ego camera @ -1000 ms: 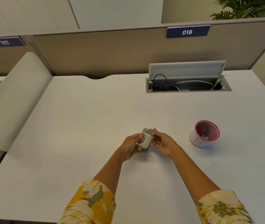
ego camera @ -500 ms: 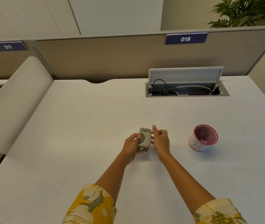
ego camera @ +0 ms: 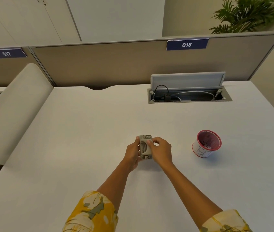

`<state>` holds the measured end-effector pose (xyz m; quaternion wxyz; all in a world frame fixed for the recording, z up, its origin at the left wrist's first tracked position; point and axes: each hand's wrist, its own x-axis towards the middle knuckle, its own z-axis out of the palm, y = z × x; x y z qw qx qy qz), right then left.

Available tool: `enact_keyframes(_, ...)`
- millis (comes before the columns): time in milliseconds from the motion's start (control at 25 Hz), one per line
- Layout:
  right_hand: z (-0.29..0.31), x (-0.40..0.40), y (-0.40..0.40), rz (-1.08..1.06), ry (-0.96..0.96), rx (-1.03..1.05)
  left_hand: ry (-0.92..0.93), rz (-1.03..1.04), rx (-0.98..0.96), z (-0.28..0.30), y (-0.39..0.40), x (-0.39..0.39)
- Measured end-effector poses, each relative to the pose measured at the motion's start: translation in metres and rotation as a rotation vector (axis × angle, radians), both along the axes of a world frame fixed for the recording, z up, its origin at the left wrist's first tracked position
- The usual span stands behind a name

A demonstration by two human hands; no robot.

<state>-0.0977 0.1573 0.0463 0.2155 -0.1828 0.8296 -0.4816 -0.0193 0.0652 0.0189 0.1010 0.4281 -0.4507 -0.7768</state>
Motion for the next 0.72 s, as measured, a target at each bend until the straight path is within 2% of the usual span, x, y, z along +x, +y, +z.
enact_keyframes(320,0.0046,0.0000,0.0005,0.001,0.000,0.003,-0.007,0.007,-0.074,0.0046,0.0018,-0.0026)
enact_keyframes(720,0.0105,-0.0009,0.0016,0.023,-0.013,-0.026,0.014,0.020,-0.027,0.0032,-0.0046,-0.0015)
